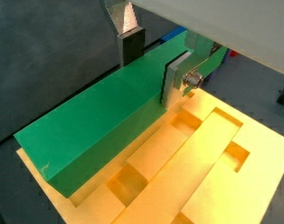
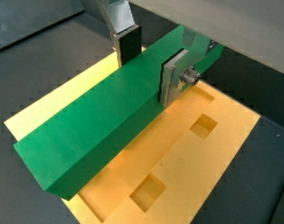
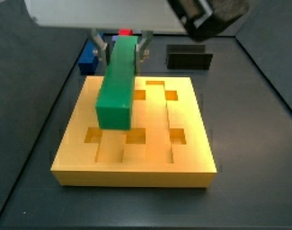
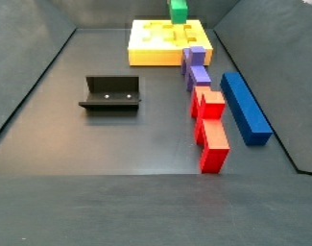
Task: Pick up the green object. Move up. Move to above the board. Insert the green object.
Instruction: Insert the green object.
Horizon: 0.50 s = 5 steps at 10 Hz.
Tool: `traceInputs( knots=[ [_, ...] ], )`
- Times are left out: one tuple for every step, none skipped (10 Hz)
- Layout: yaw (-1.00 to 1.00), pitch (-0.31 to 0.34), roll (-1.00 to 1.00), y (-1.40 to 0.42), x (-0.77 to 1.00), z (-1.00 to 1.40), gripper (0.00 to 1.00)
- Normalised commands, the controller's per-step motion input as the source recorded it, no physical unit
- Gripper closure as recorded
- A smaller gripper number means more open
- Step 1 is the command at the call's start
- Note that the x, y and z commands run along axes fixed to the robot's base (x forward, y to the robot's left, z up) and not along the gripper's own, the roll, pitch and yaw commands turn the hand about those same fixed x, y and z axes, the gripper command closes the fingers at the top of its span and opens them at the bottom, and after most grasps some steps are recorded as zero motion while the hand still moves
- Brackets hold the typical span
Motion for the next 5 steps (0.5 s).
traceInputs(
  knots=[
    [0.11, 0.0, 0.07, -0.03, 0.0, -0.3, 1.0],
    [0.06, 0.111, 0.09, 0.0, 0.24, -0.18, 1.0],
    [0.02, 0.086, 0.07, 0.0, 0.25, -0.25, 1.0],
    [0.03, 0.043, 0.02, 0.0, 0.22, -0.28, 1.0],
    [0.03, 0.093, 0.0, 0.0, 0.3, -0.19, 1.0]
  ],
)
